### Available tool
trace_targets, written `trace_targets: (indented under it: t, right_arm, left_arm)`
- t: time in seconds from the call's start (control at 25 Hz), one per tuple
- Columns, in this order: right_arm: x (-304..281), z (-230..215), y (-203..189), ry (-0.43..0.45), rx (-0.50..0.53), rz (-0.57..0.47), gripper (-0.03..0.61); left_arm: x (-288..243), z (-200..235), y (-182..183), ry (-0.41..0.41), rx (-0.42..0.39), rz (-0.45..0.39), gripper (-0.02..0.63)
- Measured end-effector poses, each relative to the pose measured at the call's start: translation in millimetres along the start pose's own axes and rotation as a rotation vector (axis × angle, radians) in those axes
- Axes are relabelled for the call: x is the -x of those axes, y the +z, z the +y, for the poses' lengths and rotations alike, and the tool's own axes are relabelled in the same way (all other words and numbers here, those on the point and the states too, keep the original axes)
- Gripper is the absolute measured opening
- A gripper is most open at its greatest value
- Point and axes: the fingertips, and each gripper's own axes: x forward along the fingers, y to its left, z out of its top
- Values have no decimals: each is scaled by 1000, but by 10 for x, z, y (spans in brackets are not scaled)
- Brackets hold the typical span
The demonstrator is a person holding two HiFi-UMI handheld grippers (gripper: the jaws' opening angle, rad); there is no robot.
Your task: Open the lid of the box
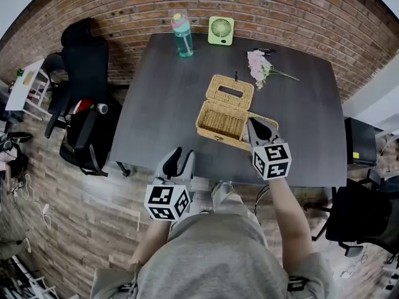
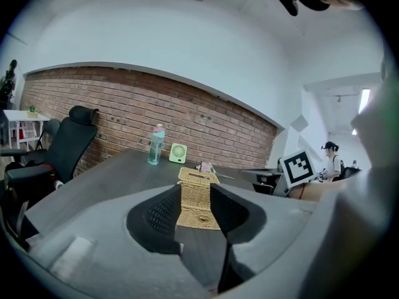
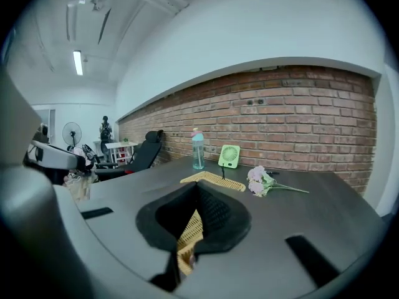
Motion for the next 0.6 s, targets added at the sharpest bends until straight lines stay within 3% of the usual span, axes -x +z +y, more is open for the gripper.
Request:
trace_targets:
  t: [0.6]
  right_arm:
    - [1207,1088,-105,32,-18,-83,3]
  left_arm:
    - [812,-154,-268,-14,-32,-12,57]
